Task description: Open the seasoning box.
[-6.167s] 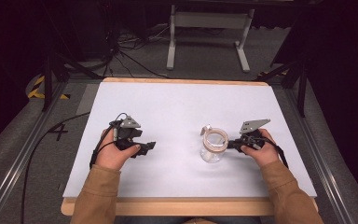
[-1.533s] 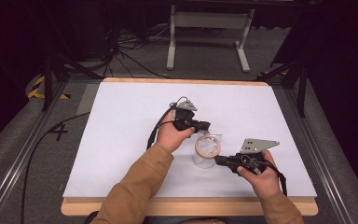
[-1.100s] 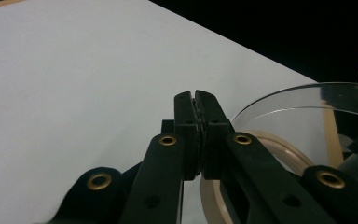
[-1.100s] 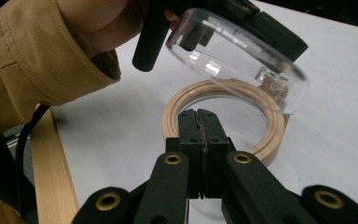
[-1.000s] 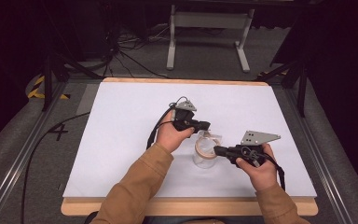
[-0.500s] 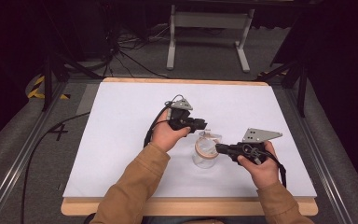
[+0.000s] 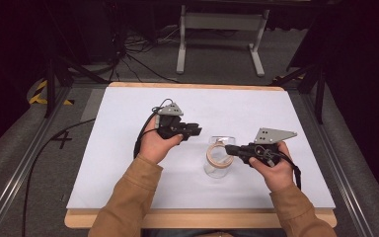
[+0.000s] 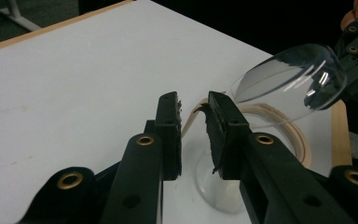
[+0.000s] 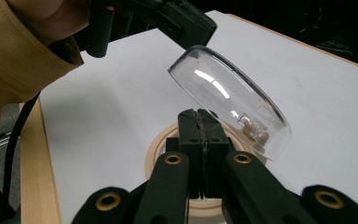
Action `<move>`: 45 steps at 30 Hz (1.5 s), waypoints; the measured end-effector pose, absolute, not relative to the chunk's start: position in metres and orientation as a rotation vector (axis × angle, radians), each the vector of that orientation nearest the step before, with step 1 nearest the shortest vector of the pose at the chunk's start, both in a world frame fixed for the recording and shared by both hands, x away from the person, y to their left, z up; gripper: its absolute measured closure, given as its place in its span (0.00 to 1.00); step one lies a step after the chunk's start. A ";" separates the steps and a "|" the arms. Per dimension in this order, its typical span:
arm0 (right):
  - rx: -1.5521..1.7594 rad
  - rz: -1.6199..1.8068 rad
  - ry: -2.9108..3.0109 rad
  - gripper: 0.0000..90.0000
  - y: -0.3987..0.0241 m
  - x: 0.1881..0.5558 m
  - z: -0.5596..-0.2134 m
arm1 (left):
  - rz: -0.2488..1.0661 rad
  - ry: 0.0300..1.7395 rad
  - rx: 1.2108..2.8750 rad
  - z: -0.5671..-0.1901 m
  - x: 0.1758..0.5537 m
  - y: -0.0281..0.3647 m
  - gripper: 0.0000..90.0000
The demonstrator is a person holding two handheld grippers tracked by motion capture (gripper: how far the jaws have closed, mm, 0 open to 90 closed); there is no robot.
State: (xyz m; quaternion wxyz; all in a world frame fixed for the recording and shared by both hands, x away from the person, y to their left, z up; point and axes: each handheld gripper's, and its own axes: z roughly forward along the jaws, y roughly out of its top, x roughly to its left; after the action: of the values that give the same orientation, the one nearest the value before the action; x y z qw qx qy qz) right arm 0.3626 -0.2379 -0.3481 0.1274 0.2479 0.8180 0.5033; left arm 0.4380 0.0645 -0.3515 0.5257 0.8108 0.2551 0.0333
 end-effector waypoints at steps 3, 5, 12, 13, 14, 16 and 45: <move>0.716 1.470 2.371 1.00 -0.238 0.367 -0.346 | 0.084 0.628 1.940 -0.352 0.436 0.072 0.83; 0.723 1.473 2.367 1.00 -0.239 0.369 -0.344 | 0.088 0.637 1.943 -0.353 0.434 0.074 0.83; 0.733 1.478 2.346 1.00 -0.245 0.379 -0.340 | 0.109 0.646 1.970 -0.357 0.427 0.081 0.83; 0.738 1.478 2.345 1.00 -0.246 0.381 -0.340 | 0.112 0.648 1.968 -0.358 0.427 0.083 0.83; 0.740 1.478 2.343 1.00 -0.246 0.383 -0.340 | 0.117 0.650 1.972 -0.359 0.426 0.085 0.83; 0.741 1.480 2.341 1.00 -0.246 0.385 -0.341 | 0.118 0.659 1.970 -0.360 0.426 0.087 0.83; 0.762 1.456 2.322 0.97 -0.256 0.401 -0.334 | 0.084 0.680 1.996 -0.364 0.417 0.098 0.76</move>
State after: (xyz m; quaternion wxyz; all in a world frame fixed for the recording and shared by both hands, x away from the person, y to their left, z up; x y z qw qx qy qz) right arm 0.4007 -0.2559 -0.3339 0.1480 0.2649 0.8073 0.5062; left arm 0.4175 0.0983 -0.3637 0.4930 0.8230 0.2801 0.0344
